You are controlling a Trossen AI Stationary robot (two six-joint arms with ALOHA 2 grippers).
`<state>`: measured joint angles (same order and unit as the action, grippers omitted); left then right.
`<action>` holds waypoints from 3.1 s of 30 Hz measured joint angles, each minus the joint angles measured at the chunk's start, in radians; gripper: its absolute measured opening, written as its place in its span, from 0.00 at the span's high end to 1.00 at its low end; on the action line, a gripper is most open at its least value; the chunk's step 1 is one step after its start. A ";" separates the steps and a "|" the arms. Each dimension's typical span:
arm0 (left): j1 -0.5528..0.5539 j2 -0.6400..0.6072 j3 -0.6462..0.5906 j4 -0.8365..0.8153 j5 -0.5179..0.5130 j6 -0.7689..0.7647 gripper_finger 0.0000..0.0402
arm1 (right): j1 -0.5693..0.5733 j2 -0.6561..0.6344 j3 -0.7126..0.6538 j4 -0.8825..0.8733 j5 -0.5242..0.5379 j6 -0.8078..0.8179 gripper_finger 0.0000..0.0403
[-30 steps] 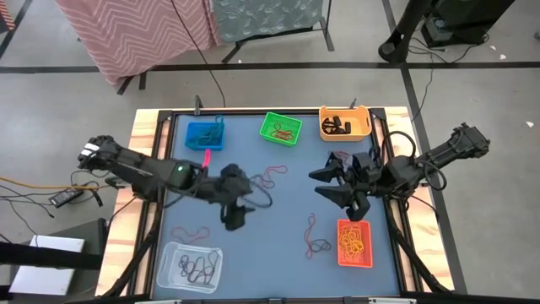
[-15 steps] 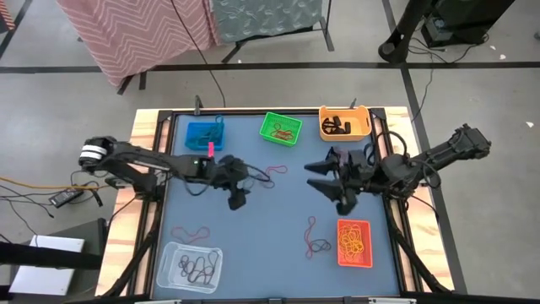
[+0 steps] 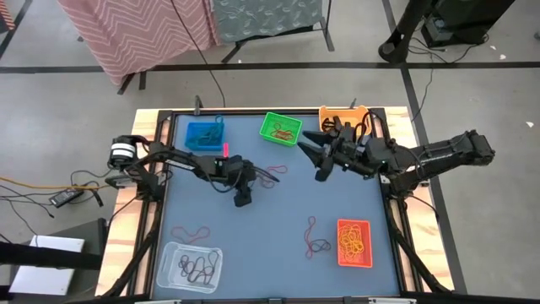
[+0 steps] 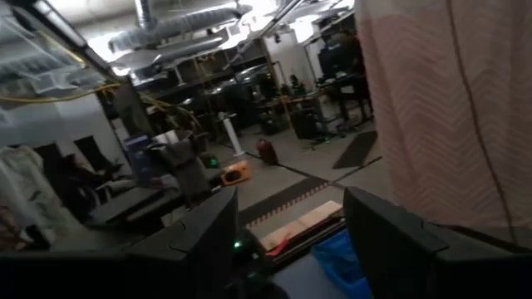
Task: Sort rubber bands into baskets
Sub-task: Put the brown rubber band into the transparent bin
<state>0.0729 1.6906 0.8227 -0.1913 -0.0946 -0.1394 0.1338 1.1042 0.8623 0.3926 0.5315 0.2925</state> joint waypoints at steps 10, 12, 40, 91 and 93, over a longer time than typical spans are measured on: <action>-0.002 0.049 0.005 0.006 0.011 -0.138 0.79 | -0.062 0.000 0.000 -0.030 -0.059 -0.002 0.43; 0.006 0.021 0.002 -0.005 0.004 -0.173 0.94 | -0.066 0.000 0.000 -0.034 -0.084 -0.010 0.43; -0.018 -0.347 0.460 -0.717 -0.070 -0.362 1.00 | -0.113 -0.076 0.000 -0.022 -0.138 -0.194 0.43; -0.964 -0.140 0.547 -0.749 0.249 -1.213 1.00 | -0.114 -0.083 0.000 -0.033 -0.220 -0.207 0.43; -0.954 -0.138 0.547 -0.758 0.248 -1.227 0.98 | -0.114 -0.083 0.000 -0.033 -0.220 -0.207 0.43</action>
<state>-0.8810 1.5528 1.3701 -0.9488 0.1534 -1.3660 0.0200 1.0214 0.8623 0.3592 0.3115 0.0856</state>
